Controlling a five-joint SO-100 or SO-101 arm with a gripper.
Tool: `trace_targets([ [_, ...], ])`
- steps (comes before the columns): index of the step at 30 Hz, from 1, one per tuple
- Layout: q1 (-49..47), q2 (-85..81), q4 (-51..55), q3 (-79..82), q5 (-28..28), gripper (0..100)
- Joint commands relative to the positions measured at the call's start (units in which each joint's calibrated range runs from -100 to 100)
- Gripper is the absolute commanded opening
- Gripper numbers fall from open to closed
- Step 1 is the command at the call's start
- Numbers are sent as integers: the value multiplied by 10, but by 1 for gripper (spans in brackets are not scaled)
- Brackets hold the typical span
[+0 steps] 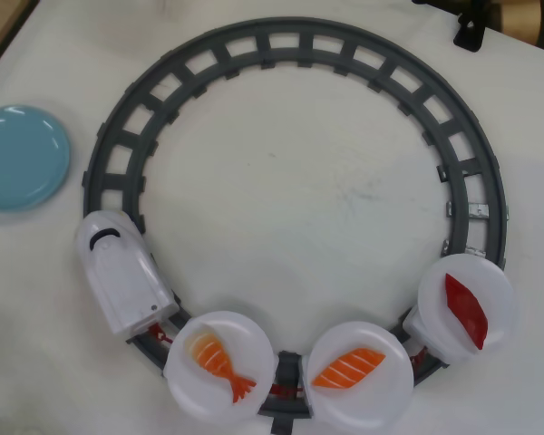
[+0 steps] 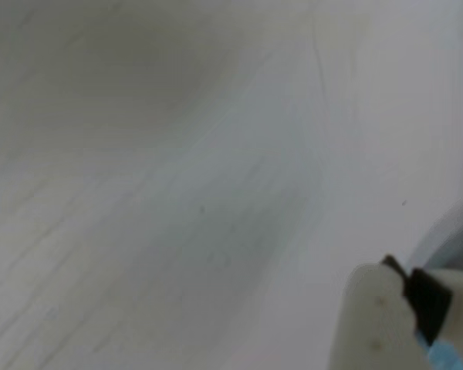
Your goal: Pick up the sushi from the Shinkansen and put it on the blue dish
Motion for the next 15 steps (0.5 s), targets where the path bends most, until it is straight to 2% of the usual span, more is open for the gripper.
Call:
trace_targets([
  [1,4,-3,-4,2,-2,3],
  [15,-1,-3,-4,2,0,3],
])
